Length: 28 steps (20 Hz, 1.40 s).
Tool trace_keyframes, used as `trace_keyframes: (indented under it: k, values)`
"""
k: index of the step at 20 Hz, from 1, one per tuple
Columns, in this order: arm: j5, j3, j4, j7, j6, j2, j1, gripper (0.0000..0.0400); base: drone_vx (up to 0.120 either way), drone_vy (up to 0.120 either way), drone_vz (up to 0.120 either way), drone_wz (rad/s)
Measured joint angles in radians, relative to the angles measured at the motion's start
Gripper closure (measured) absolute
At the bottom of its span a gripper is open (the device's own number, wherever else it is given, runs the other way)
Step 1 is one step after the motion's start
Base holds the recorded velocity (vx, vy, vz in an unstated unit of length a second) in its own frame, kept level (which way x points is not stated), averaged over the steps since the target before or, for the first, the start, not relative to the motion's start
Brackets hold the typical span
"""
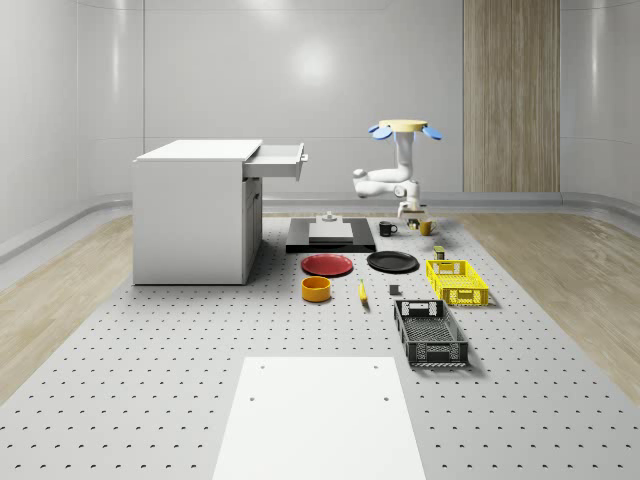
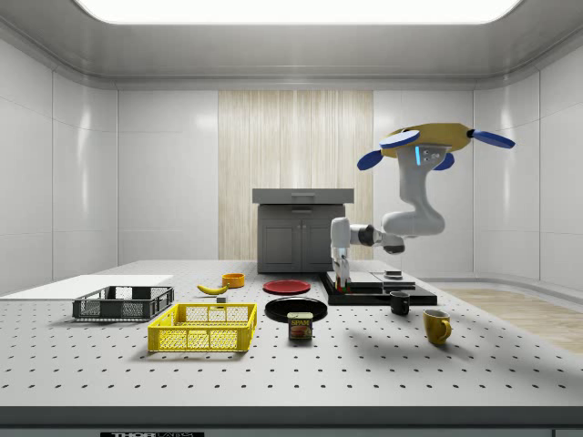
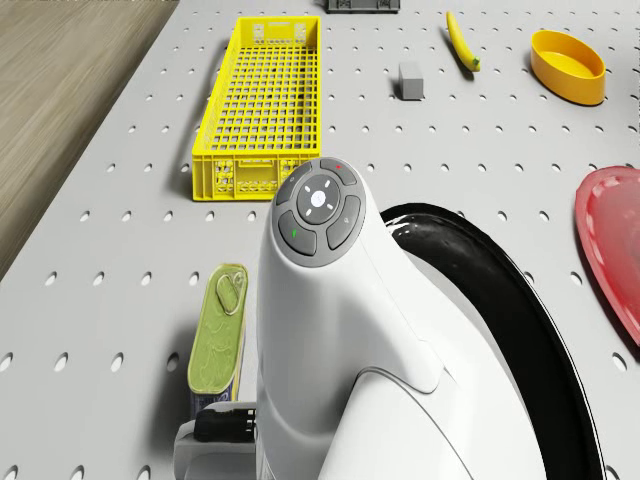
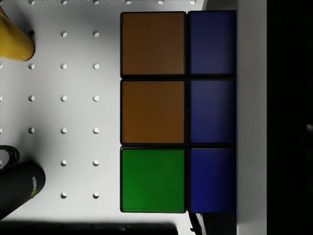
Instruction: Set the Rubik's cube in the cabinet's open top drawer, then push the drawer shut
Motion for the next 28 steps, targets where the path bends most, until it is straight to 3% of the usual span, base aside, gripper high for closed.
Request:
trace_keyframes:
  k: [28]
  values:
    - [0.034, 0.012, 0.003, 0.015, 0.069, -0.076, -0.017, 0.0075, 0.0, -0.12, 0.12, 0.0]
